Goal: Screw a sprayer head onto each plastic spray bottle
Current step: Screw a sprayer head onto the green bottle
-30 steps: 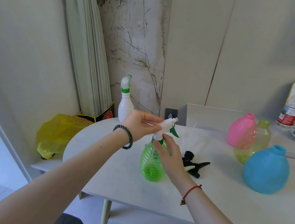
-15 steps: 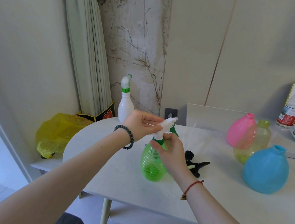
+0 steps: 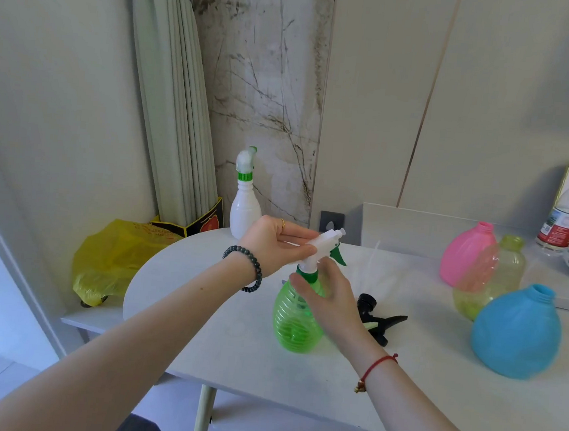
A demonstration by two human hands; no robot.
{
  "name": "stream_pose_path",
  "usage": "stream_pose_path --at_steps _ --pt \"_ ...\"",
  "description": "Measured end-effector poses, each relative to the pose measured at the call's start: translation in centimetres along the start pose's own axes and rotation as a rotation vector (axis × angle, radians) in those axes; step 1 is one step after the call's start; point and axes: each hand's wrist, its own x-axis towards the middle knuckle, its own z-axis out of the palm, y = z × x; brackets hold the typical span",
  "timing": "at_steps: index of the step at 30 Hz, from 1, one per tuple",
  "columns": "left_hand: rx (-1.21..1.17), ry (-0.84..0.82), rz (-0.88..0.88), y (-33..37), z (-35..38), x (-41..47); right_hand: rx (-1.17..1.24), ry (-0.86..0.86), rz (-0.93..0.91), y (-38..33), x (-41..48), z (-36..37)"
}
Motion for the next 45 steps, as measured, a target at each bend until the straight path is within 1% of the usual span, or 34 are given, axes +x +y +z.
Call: stream_pose_path --at_steps 1,2,6,7,11,12,15,16,19,20,23,24,25,28,34,38,41,43,45 --pt "0.0 -0.001 -0.001 0.0 0.0 0.0 0.03 -0.047 0.005 -0.1 -0.1 -0.2" --pt "-0.002 -0.003 -0.003 0.0 0.1 0.0 0.026 -0.049 0.01 0.0 0.0 -0.4" --pt "-0.001 0.011 0.001 0.0 0.1 0.0 -0.045 0.1 0.03 -0.1 0.3 -0.1" --pt "0.002 0.015 -0.001 -0.1 0.1 0.0 -0.041 0.102 0.034 -0.1 0.3 -0.1" --pt "0.019 0.025 -0.022 -0.2 0.2 0.2 0.016 -0.06 0.002 0.3 0.0 -0.5" --pt "0.021 0.025 -0.024 -0.3 0.2 0.2 0.006 -0.048 0.005 0.3 0.1 -0.6" --pt "0.025 0.024 -0.023 -0.3 0.3 0.2 -0.038 0.089 -0.015 0.2 0.1 -0.6" --pt "0.022 0.028 -0.022 -0.3 0.3 0.2 -0.03 0.084 -0.01 0.2 0.1 -0.5" --pt "0.029 0.038 -0.021 -0.4 0.2 0.1 0.0 -0.064 0.006 0.5 -0.2 -0.5" --pt "0.03 0.037 -0.019 -0.4 0.3 0.1 0.015 -0.07 0.011 0.6 -0.2 -0.6" --pt "0.028 0.03 -0.014 -0.5 0.4 0.1 -0.028 0.075 -0.001 0.6 0.1 -0.6" --pt "0.028 0.031 -0.015 -0.5 0.4 0.2 -0.036 0.099 0.005 0.5 0.2 -0.6" --pt "0.027 0.034 -0.017 -0.5 0.4 0.2 -0.039 0.087 0.008 0.5 0.1 -0.6" --pt "0.032 0.041 -0.013 -0.5 0.3 0.2 -0.041 -0.043 -0.032 0.3 -0.2 -0.5" --pt "0.031 0.051 0.014 -0.8 0.2 0.3 -0.147 0.023 -0.051 -0.1 0.4 -0.8" --pt "0.035 0.071 0.035 -0.9 0.5 0.3 -0.185 -0.057 -0.055 -0.5 0.4 -1.1" --pt "-0.071 0.087 0.033 -1.9 0.6 -0.3 -0.214 -0.079 -0.018 -0.8 0.6 -1.5" --pt "-0.106 0.099 0.013 -3.7 0.7 -1.2 -0.234 -0.12 0.006 -1.0 0.8 -1.9" --pt "-0.063 0.044 -0.057 -6.4 0.8 -2.4 -0.244 -0.173 0.026 -1.2 1.1 -2.2"
